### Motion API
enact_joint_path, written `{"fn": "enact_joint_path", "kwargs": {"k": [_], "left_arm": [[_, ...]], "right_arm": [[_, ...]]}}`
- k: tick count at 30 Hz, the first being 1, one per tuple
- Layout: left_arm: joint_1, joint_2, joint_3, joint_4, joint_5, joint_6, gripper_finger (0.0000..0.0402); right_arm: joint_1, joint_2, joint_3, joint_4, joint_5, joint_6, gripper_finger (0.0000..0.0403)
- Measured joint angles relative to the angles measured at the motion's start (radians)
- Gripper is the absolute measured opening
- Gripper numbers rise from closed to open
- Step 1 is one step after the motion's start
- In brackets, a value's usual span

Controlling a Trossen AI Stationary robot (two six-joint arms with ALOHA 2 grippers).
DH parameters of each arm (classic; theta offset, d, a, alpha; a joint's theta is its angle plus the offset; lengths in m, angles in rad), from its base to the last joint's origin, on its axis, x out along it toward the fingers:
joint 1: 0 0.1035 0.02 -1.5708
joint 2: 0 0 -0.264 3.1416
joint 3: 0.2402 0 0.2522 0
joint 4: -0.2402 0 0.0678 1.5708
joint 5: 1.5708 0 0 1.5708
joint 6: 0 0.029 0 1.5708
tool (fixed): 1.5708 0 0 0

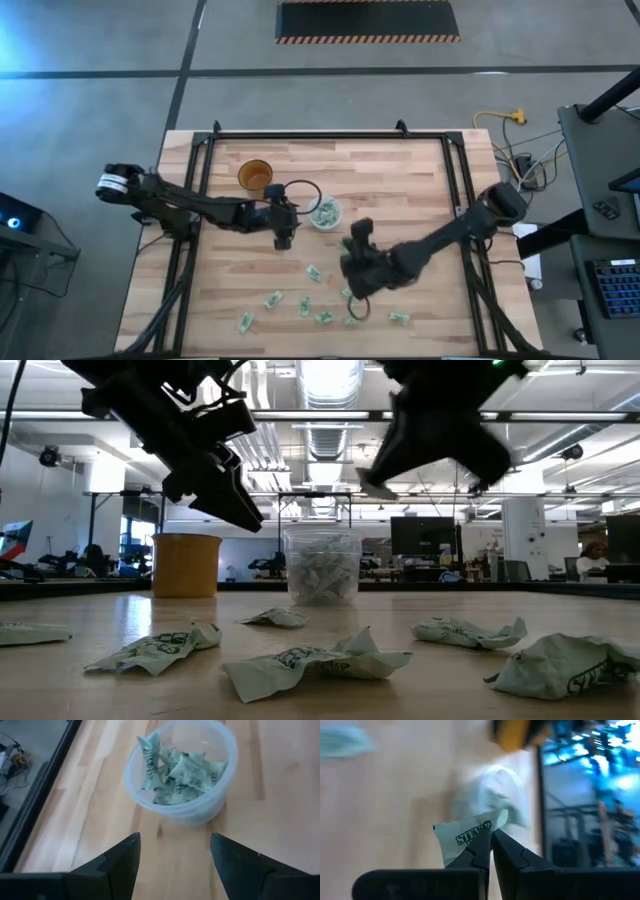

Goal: Pick and place Stevia / Truvia into bins
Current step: Put the stevia packet into the transparent container

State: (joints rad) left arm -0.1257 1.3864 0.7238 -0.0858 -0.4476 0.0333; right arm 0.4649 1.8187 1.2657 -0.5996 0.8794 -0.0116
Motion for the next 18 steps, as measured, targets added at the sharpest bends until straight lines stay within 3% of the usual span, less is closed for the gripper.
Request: {"fn": "enact_joint_path", "kwargs": {"k": [3,7,12,18], "left_arm": [[-0.021,-0.015,0.0,-0.006,0.006,-0.025,0.0224],[-0.059,-0.035,0.001,-0.004,0.006,-0.05,0.0224],[-0.108,-0.048,0.001,-0.001,0.007,-0.062,0.0224],[-0.153,-0.048,0.004,-0.002,0.007,-0.082,0.0224]], "right_arm": [[-0.076,0.0,-0.009,0.045,0.022,-0.056,0.0009],[-0.187,0.0,-0.026,0.152,-0.028,-0.143,0.0009],[-0.3,0.0,-0.034,0.268,-0.183,-0.242,0.0009],[-0.372,0.0,-0.037,0.283,-0.368,-0.251,0.0009]]}}
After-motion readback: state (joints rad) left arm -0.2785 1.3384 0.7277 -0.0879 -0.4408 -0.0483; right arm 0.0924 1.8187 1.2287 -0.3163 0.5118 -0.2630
